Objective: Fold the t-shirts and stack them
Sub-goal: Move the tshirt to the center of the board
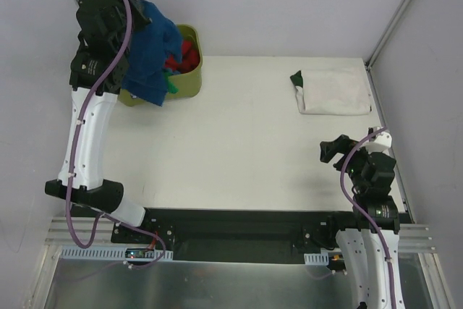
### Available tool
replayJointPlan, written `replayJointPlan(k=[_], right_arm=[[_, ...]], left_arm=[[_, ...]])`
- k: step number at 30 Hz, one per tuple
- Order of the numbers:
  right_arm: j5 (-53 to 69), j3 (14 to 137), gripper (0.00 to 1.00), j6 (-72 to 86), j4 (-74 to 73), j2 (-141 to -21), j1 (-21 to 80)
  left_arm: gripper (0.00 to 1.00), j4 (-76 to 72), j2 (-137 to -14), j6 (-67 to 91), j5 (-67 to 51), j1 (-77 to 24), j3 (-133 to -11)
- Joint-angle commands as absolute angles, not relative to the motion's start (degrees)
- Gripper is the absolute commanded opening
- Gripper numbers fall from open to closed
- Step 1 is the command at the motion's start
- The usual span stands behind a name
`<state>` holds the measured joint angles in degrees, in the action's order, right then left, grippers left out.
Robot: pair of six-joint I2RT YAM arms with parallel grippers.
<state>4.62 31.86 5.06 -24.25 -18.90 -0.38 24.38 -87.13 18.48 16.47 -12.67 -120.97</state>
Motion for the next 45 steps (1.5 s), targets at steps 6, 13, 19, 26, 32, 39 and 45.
replayJointPlan(k=[6, 13, 19, 26, 32, 39, 45], right_arm=[[5.3, 31.6, 0.97, 4.8, -22.7, -17.4, -0.1], [4.0, 31.2, 0.97, 5.1, -22.7, -17.1, -0.1], [2.3, 31.4, 0.97, 5.4, -23.3, -17.5, -0.1], [-2.1, 31.5, 0.97, 6.1, -24.3, -17.8, -0.1], [-1.6, 32.1, 0.97, 6.2, -24.7, -20.3, -0.1], [6.0, 31.8, 0.97, 5.6, -22.6, -25.6, -0.1], [6.7, 34.0, 0.97, 5.9, -23.6, -33.2, 9.9]], left_arm=[[0.00, 19.3, -73.3, 25.3, -16.8, -24.7, -121.4], [0.00, 18.3, -73.4, 29.2, -30.4, -31.2, -120.0], [0.00, 16.9, -76.2, 27.7, -29.9, -35.8, -112.3], [0.17, 15.8, -84.1, 30.8, -21.7, -37.0, -93.8], [0.99, 16.2, -93.0, 34.4, -20.3, -36.9, -83.3], [0.99, 17.7, -76.9, 35.8, -4.4, -36.8, -61.6], [0.99, 23.8, -55.6, 44.2, 1.4, -36.6, -39.3]])
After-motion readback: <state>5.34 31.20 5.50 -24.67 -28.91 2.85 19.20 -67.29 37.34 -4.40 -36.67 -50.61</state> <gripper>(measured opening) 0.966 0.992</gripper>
